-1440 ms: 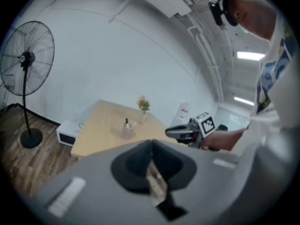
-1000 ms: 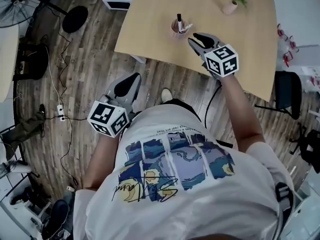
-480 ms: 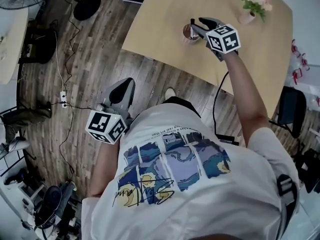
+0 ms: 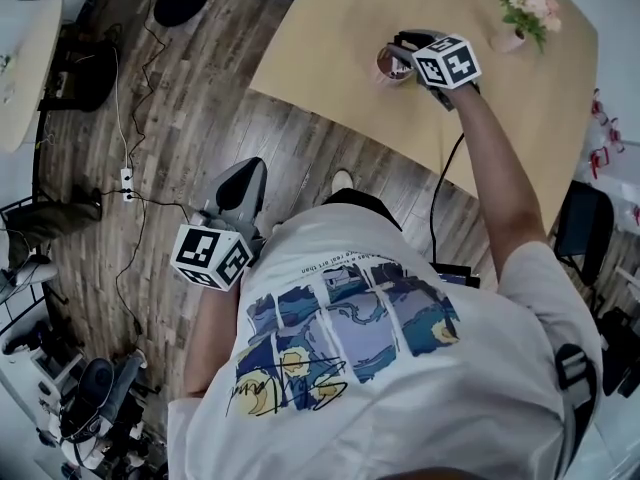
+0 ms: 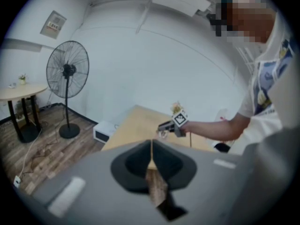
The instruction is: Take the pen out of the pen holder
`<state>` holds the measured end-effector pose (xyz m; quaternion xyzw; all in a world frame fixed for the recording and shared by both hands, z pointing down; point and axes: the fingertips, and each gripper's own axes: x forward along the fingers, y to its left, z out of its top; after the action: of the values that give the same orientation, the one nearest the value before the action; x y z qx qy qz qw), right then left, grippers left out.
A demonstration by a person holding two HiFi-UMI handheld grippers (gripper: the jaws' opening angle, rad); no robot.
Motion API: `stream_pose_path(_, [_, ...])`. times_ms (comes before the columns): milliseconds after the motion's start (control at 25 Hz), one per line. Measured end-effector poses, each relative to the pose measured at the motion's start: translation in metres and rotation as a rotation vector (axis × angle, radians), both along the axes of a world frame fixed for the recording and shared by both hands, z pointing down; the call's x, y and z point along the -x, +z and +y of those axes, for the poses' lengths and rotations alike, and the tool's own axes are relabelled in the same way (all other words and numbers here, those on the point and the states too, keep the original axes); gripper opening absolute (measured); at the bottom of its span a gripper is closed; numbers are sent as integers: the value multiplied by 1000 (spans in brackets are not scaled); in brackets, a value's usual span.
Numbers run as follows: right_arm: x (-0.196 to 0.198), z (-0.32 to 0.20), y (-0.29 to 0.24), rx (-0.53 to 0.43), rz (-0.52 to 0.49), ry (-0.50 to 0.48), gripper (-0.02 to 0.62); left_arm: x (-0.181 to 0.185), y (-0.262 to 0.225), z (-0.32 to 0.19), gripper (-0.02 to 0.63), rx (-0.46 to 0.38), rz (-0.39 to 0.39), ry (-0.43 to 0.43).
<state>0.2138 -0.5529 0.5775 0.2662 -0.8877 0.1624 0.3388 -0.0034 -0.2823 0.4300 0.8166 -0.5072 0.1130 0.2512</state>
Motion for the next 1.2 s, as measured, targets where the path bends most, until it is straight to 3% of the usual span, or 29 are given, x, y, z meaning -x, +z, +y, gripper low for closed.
stream_pose_path(80, [1,0,-1,-16,5,-4,101,0,1,0,14,4,2,1])
stream_pose_path(360, [1,1,-16,-77,-9,1,72,-2,4,5,14,6,4,22])
stream_pose_path(1200, [2,37,-137,-348,-102,192,67,47,-9,50,12,-72,55,114])
